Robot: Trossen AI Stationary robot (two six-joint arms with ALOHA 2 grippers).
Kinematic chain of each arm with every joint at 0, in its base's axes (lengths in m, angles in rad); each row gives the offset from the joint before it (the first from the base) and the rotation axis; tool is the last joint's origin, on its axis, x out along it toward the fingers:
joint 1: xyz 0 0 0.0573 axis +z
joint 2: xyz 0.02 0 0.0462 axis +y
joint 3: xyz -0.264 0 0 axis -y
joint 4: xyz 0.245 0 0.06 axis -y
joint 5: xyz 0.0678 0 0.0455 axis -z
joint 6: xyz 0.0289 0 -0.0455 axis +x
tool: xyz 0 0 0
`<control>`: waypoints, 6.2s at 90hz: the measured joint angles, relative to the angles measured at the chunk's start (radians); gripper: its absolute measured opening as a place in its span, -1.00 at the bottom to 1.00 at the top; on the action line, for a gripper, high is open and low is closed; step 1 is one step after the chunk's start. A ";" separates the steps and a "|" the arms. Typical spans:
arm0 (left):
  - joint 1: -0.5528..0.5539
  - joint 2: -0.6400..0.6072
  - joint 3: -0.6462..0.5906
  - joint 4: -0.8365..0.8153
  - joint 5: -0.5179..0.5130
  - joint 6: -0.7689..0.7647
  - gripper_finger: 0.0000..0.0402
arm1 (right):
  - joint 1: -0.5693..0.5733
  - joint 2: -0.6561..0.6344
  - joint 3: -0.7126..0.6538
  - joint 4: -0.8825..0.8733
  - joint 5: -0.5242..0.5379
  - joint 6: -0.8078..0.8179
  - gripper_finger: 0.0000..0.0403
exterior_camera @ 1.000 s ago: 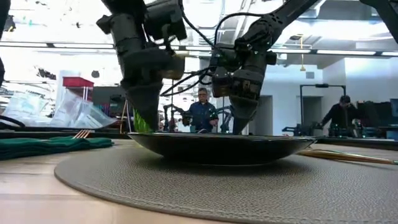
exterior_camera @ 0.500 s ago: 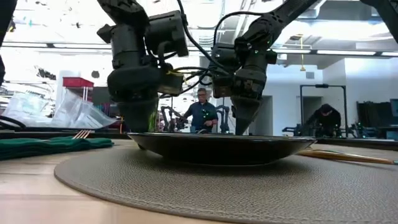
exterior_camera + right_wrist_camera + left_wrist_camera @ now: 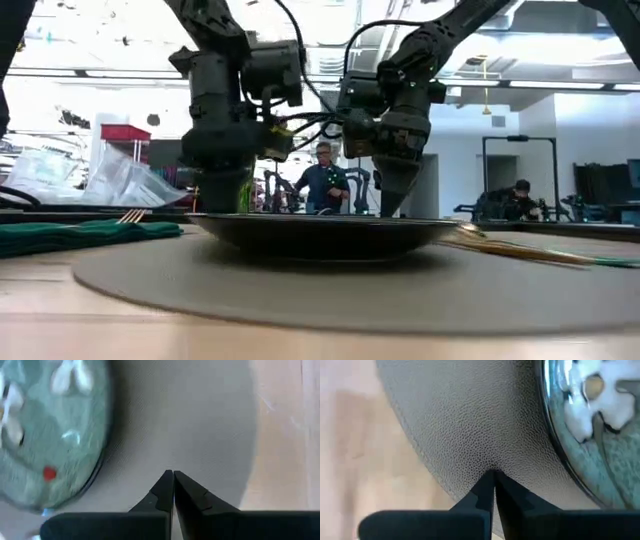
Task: Set table place
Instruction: Put the green plate on the gray table mat, then put the green cup beside the gray table mat
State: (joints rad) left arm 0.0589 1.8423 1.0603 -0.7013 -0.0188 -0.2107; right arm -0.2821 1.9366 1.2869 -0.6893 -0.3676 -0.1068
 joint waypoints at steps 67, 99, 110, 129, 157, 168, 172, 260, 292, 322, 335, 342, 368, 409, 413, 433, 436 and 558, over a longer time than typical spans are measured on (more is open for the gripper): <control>0.080 -0.007 -0.003 -0.085 -0.122 0.072 -1.00 | -0.002 0.000 0.000 -0.017 -0.001 -0.033 -1.00; 0.072 -0.053 0.021 -0.108 -0.132 0.028 -1.00 | -0.002 0.000 0.000 -0.014 -0.001 -0.036 -1.00; 0.072 -0.053 0.047 -0.131 -0.127 -0.005 -1.00 | -0.002 0.000 0.000 -0.006 -0.001 -0.036 -1.00; 0.071 -0.063 0.150 -0.181 -0.192 0.000 -1.00 | -0.002 -0.001 0.017 0.012 0.002 -0.039 -1.00; 0.160 -0.284 0.253 -0.166 -0.370 -0.165 -1.00 | -0.036 -0.051 0.277 -0.122 0.258 -0.239 -1.00; 0.297 -0.474 0.177 -0.161 -0.384 -0.275 -1.00 | -0.135 -0.081 0.346 -0.104 0.269 -0.268 -1.00; 0.359 -0.535 0.138 -0.156 -0.384 -0.297 -1.00 | -0.178 -0.082 0.363 -0.089 0.237 -0.252 -1.00; 1.136 -0.390 0.220 -0.085 0.117 0.011 -0.50 | -0.424 -0.049 0.528 0.056 0.095 0.053 -0.40; 1.098 -0.269 0.217 -0.075 0.146 0.075 -0.99 | -0.404 -0.049 0.527 0.026 0.106 0.023 -0.95; 1.029 -0.180 0.211 -0.050 0.149 0.091 -1.00 | -0.385 -0.049 0.527 -0.032 0.105 0.020 -0.99; 0.972 -0.146 0.211 -0.029 0.179 0.074 -1.00 | -0.372 -0.049 0.527 -0.064 0.104 0.020 -1.00; 0.941 -0.136 0.211 -0.021 0.183 0.074 -1.00 | -0.368 -0.049 0.527 -0.071 0.105 0.020 -1.00; 0.863 -0.138 0.211 0.096 0.157 0.101 -1.00 | -0.375 -0.051 0.527 -0.116 0.105 -0.003 -1.00; 0.812 0.008 0.211 0.183 0.282 0.068 -1.00 | -0.393 -0.079 0.527 -0.235 0.105 -0.022 -1.00; 0.795 0.021 0.211 0.184 0.280 0.065 -1.00 | -0.393 -0.085 0.527 -0.235 0.105 -0.022 -1.00; 0.731 0.025 0.210 0.269 0.262 0.089 -1.00 | -0.394 -0.115 0.527 -0.247 0.106 -0.033 -1.00; 0.730 0.025 0.210 0.281 0.250 0.089 -1.00 | -0.395 -0.121 0.527 -0.251 0.106 -0.034 -1.00; 0.596 0.083 0.211 0.396 0.393 -0.011 -1.00 | -0.560 -0.146 0.532 -0.172 0.164 -0.127 -1.00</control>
State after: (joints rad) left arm 0.6547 1.9255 1.2716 -0.3054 0.3743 -0.2221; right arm -0.8420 1.7906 1.8188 -0.8612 -0.2035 -0.2338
